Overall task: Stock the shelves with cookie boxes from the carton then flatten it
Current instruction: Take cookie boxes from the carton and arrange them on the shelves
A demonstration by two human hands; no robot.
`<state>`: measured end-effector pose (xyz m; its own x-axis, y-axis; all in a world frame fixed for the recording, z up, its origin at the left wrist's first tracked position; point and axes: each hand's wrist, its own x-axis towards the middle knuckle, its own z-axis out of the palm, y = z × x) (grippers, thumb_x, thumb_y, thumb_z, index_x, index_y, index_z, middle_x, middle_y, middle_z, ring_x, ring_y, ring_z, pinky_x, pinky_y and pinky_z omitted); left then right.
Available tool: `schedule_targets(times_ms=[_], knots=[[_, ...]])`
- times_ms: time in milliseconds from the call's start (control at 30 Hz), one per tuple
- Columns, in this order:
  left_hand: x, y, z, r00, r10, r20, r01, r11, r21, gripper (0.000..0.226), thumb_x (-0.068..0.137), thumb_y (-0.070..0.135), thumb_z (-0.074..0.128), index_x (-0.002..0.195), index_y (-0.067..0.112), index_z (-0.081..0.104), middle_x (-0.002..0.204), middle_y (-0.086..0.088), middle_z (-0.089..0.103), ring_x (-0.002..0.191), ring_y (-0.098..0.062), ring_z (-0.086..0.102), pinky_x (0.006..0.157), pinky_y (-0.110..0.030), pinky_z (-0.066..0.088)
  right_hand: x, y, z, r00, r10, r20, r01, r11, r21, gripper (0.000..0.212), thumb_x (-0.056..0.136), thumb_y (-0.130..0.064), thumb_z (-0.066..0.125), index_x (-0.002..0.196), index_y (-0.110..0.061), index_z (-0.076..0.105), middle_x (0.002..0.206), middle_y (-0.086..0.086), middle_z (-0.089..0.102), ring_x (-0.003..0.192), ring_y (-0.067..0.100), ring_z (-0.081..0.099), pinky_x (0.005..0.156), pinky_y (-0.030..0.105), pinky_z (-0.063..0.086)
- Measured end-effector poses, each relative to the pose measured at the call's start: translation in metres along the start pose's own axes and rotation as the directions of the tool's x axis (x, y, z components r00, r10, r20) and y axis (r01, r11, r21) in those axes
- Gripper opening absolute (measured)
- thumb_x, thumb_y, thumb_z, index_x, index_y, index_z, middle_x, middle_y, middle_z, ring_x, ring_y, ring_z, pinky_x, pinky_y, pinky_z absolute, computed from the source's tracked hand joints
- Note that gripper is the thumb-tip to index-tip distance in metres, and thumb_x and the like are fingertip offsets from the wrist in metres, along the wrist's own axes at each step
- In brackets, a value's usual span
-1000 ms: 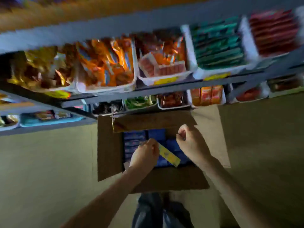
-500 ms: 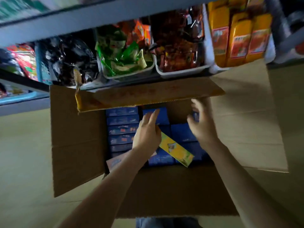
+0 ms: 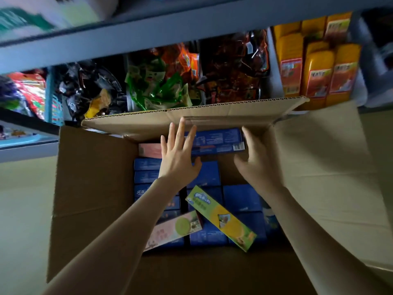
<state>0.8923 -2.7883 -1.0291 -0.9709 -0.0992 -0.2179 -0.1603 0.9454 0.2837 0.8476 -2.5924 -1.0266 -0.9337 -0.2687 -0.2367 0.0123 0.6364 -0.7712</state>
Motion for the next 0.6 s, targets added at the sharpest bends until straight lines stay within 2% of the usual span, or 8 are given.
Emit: schedule_targets(times_ms=[100, 167, 367, 500, 600], knots=[[0.013, -0.017, 0.011, 0.999, 0.036, -0.025, -0.032, 0.989, 0.144, 0.089, 0.081, 0.035, 0.062, 0.152, 0.02, 0.009, 0.158, -0.006, -0.016, 0.143, -0.036, -0.019, 0.112, -0.058, -0.006, 0.015, 0.021, 0.026, 0.98, 0.082, 0.183, -0.052, 0.985, -0.165, 0.068, 0.092, -0.014, 0.056, 0.15, -0.019, 0.021, 0.151, 0.001, 0.029, 0.14, 0.015, 0.022, 0.111, 0.026, 0.023], [0.019, -0.028, 0.02, 0.996, 0.07, -0.047, -0.057, 0.969, 0.239, 0.094, 0.077, 0.036, 0.065, 0.152, 0.02, 0.01, 0.158, -0.008, -0.016, 0.142, -0.04, -0.016, 0.11, -0.062, -0.003, 0.03, 0.034, 0.042, 0.974, 0.078, 0.214, -0.004, 0.945, -0.328, 0.069, 0.092, -0.02, 0.056, 0.15, -0.018, 0.019, 0.154, 0.002, 0.026, 0.141, 0.02, 0.022, 0.113, 0.035, 0.022], [0.03, -0.055, 0.045, 0.963, 0.181, -0.198, -0.067, 0.877, 0.476, 0.089, 0.068, 0.032, 0.073, 0.146, 0.016, 0.032, 0.156, -0.018, 0.015, 0.141, -0.042, 0.01, 0.105, -0.067, 0.014, 0.071, 0.055, 0.08, 0.968, -0.041, 0.246, 0.19, 0.763, -0.618, 0.08, 0.088, -0.026, 0.061, 0.151, -0.018, 0.012, 0.156, 0.003, 0.017, 0.144, 0.021, 0.011, 0.116, 0.042, 0.006], [0.032, -0.065, 0.053, 0.945, 0.218, -0.246, -0.075, 0.872, 0.484, 0.083, 0.07, 0.042, 0.071, 0.142, 0.017, 0.04, 0.156, -0.017, 0.016, 0.14, -0.041, 0.009, 0.106, -0.066, 0.012, 0.082, 0.057, 0.095, 0.976, -0.132, 0.172, 0.217, 0.591, -0.777, 0.081, 0.082, -0.026, 0.068, 0.146, -0.015, 0.02, 0.141, 0.006, 0.031, 0.132, 0.027, 0.028, 0.112, 0.044, 0.016], [0.031, -0.073, 0.055, 0.953, 0.189, -0.236, -0.056, 0.878, 0.476, 0.075, 0.079, 0.049, 0.059, 0.144, 0.018, 0.036, 0.158, -0.016, 0.008, 0.142, -0.041, 0.001, 0.108, -0.062, 0.001, 0.086, 0.057, 0.097, 0.97, -0.197, 0.14, 0.229, 0.565, -0.792, 0.07, 0.08, -0.026, 0.07, 0.137, -0.015, 0.032, 0.133, 0.007, 0.038, 0.124, 0.027, 0.035, 0.108, 0.042, 0.025]])
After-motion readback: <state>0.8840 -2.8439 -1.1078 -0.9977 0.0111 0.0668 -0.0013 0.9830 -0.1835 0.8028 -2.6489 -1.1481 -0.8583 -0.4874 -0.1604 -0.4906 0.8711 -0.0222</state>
